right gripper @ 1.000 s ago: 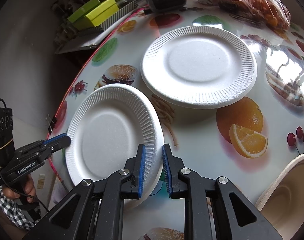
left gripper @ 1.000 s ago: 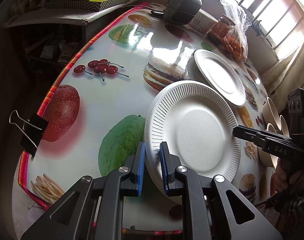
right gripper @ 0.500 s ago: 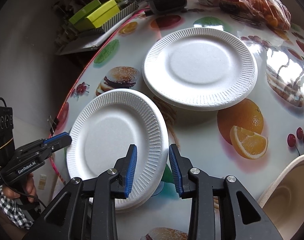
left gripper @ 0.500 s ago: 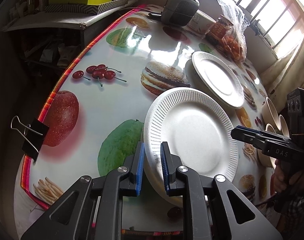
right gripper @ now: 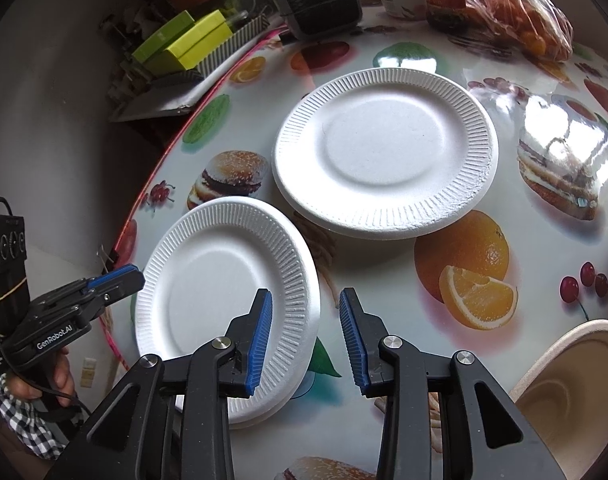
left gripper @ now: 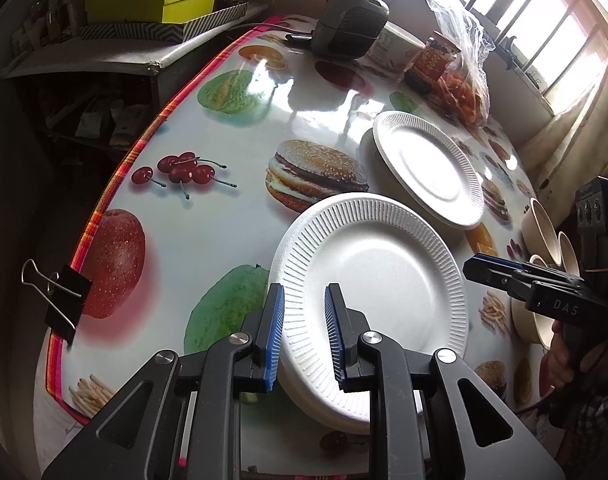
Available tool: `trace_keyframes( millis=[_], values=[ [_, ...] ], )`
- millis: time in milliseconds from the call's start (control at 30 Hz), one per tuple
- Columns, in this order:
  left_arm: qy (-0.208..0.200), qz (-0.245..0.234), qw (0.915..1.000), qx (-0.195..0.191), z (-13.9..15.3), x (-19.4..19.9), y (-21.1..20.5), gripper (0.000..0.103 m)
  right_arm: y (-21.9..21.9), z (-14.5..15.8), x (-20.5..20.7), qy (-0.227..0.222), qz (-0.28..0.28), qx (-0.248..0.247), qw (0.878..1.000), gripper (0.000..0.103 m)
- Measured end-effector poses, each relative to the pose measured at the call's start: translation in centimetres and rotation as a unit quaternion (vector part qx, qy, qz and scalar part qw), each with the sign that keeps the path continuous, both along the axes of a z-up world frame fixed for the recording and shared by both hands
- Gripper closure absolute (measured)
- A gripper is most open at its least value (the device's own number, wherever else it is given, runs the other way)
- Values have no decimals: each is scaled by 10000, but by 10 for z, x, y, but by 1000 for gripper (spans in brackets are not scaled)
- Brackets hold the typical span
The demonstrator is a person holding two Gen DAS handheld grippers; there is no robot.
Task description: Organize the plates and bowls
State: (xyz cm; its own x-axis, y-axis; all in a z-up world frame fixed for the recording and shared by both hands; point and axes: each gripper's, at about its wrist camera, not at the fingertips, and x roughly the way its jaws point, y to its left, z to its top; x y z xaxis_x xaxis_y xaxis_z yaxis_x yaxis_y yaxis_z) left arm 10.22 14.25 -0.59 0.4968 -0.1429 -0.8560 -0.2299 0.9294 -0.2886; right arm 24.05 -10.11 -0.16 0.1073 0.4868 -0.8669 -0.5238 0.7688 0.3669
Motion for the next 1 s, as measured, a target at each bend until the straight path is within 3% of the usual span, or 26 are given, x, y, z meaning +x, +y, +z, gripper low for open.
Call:
trace_keyframes(
  millis=[567, 1000],
  values=[
    [-173, -146, 9995, 222, 18, 40, -10, 81, -15, 19, 29, -342, -307, -86, 9989, 65],
    [-188, -347, 9989, 234, 21, 78, -21, 81, -30, 16, 58, -365, -615, -216, 9972, 65]
  ],
)
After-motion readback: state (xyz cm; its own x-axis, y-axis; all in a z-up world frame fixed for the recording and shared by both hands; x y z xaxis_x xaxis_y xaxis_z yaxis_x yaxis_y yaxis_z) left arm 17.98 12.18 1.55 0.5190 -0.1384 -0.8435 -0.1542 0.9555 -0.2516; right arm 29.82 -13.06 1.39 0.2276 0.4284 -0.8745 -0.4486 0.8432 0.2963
